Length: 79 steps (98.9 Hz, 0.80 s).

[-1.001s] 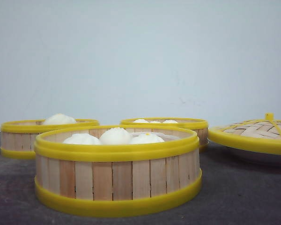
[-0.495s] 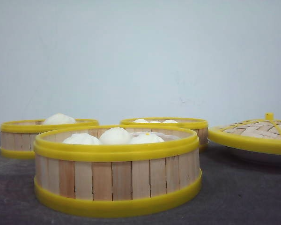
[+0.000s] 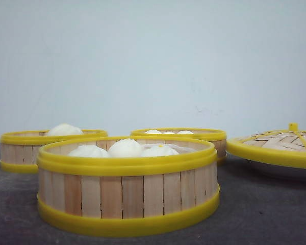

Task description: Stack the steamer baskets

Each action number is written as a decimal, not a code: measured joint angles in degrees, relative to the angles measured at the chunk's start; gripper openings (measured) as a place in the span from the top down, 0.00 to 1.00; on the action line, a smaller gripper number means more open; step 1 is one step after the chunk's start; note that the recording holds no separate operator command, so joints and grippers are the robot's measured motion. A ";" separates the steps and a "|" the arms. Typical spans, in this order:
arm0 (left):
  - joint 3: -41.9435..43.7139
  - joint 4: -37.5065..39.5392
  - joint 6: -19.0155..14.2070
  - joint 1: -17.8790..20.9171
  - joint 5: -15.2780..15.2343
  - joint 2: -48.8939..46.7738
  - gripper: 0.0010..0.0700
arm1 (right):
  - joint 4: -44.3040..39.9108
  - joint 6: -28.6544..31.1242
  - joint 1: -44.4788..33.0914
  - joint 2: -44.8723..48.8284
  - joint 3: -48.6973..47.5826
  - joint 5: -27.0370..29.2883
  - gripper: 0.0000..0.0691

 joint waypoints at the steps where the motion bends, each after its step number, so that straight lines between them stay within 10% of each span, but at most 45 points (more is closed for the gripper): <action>1: 0.72 -0.46 0.20 0.00 -0.15 0.70 0.98 | -0.48 0.00 0.00 0.50 0.66 0.07 0.99; 40: 25.92 -16.24 12.15 0.00 -0.15 31.32 0.98 | -17.90 -8.07 0.00 27.71 25.62 2.60 0.99; 79: 27.04 -19.28 13.60 0.00 2.84 40.74 0.98 | -21.88 -12.04 0.00 45.40 28.06 2.62 0.99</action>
